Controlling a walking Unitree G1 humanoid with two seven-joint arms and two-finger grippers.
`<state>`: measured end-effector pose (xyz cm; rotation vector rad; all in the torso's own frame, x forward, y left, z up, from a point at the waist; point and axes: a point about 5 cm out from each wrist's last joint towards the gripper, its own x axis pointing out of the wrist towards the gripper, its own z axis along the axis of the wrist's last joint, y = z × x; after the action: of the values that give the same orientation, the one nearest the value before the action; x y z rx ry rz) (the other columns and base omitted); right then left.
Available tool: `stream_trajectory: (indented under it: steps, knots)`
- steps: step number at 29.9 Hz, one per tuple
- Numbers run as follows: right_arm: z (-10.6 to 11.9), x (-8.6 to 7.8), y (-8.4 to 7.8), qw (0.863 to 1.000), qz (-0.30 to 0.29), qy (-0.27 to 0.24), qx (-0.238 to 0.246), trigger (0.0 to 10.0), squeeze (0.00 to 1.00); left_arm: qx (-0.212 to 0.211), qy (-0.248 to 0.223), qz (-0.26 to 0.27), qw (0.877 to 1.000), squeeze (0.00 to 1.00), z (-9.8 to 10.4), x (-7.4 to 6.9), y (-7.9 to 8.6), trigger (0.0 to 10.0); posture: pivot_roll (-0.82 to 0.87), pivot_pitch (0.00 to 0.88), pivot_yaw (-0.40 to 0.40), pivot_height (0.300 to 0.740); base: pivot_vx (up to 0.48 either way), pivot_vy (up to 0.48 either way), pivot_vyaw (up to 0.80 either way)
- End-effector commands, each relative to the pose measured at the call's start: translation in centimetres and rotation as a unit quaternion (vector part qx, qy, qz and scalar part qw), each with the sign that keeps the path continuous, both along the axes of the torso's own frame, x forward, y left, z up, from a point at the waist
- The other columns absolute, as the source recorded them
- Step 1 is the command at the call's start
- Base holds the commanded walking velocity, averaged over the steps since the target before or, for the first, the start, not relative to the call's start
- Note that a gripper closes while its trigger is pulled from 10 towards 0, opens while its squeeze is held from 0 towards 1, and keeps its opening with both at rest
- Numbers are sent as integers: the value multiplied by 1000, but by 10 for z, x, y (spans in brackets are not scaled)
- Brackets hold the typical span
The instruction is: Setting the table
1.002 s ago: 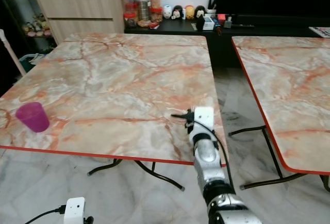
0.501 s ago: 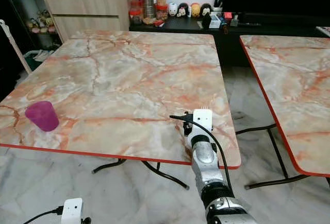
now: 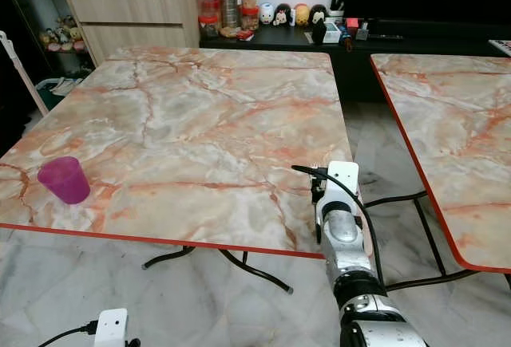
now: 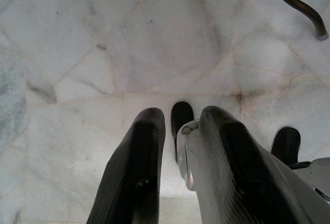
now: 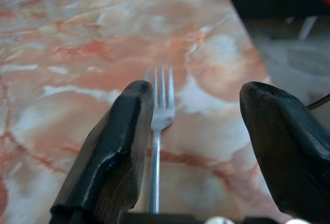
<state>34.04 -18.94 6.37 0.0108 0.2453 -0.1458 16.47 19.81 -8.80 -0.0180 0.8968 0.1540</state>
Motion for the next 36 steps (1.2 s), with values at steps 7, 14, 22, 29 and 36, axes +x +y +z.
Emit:
stream_trajectory:
  steps: [7, 14, 22, 29, 36]
  knots:
    - [4, 6, 14, 999, 40, 2, 23, 10000, 0, 0, 3, -8, 1000, 0, 1, 2, 1, 10000, -33, 0, 21, 732, 0, 0, 0]
    - [2, 6, 20, 999, 41, 10, 30, 10000, 0, -5, 5, 3, 1000, 0, 0, 1, 1, 10000, -28, 0, 21, 732, 0, 0, 0]
    - [2, 5, 15, 999, 30, 10, 27, 10000, 0, -7, 9, 9, 1000, 0, -2, -4, 3, 10000, -25, 0, 21, 732, 0, 0, 0]
    - [-1, 4, 11, 999, 17, 21, 25, 10000, 0, -10, 13, 9, 1000, 0, -2, -6, 4, 10000, -24, 0, 21, 732, 0, 0, 0]
    - [-12, 0, 15, 998, 21, 52, 36, 10000, 0, -14, 13, 5, 1000, 0, -2, -5, 2, 10000, -17, 0, 18, 732, 0, 0, 0]
